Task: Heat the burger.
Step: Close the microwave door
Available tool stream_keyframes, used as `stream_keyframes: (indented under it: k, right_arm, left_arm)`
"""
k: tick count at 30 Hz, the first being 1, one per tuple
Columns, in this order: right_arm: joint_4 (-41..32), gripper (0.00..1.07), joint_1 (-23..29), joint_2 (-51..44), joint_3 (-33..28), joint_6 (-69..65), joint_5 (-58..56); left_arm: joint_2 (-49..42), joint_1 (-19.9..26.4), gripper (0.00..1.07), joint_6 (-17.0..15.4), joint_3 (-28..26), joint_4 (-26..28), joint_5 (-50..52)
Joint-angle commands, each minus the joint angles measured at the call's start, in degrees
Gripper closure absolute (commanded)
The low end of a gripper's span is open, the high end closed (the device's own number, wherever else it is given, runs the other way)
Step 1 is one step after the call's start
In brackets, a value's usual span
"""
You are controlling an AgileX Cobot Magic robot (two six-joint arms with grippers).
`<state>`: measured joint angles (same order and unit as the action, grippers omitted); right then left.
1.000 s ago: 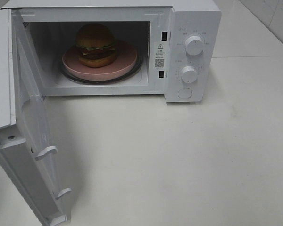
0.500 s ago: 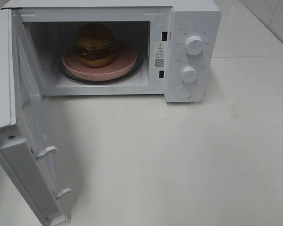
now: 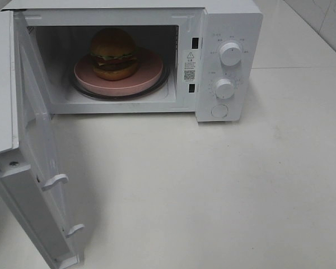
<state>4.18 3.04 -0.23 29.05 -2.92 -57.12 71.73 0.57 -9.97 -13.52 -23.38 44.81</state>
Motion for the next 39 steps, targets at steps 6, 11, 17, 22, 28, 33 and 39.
stream_keyframes:
  k: [6,11,17,22,28,33,39]
  right_arm:
    - [0.1,0.32,-0.4,-1.5,-0.3,0.6,0.0]
    - [0.1,0.32,-0.4,-1.5,-0.3,0.6,0.0]
    - [0.1,0.32,-0.4,-1.5,-0.3,0.6,0.0]
    - [0.1,0.32,-0.4,-1.5,-0.3,0.6,0.0]
    - [0.1,0.32,-0.4,-1.5,-0.3,0.6,0.0]
    - [0.1,0.32,-0.4,-1.5,-0.3,0.6,0.0]
    - [0.1,0.32,-0.4,-1.5,-0.3,0.6,0.0]
  left_arm:
    - [6.5,-0.3,1.07,-4.6,-0.2,-8.3,10.8]
    - [6.9,-5.3,1.07,-4.6,-1.4,-5.7,9.1]
    - [6.9,-12.6,1.07,-3.7,-5.0,1.5,4.3]
    - [6.9,-15.1,1.07,-3.7,-7.3,4.9,2.0]
    - [10.7,-18.0,1.07,-3.7,-10.3,6.1,2.0]
    - [13.6,-21.4,1.07,-3.4,-11.2,8.1,2.2]
    - [19.7,-29.3,1.07,4.5,-15.5,20.6,2.4]
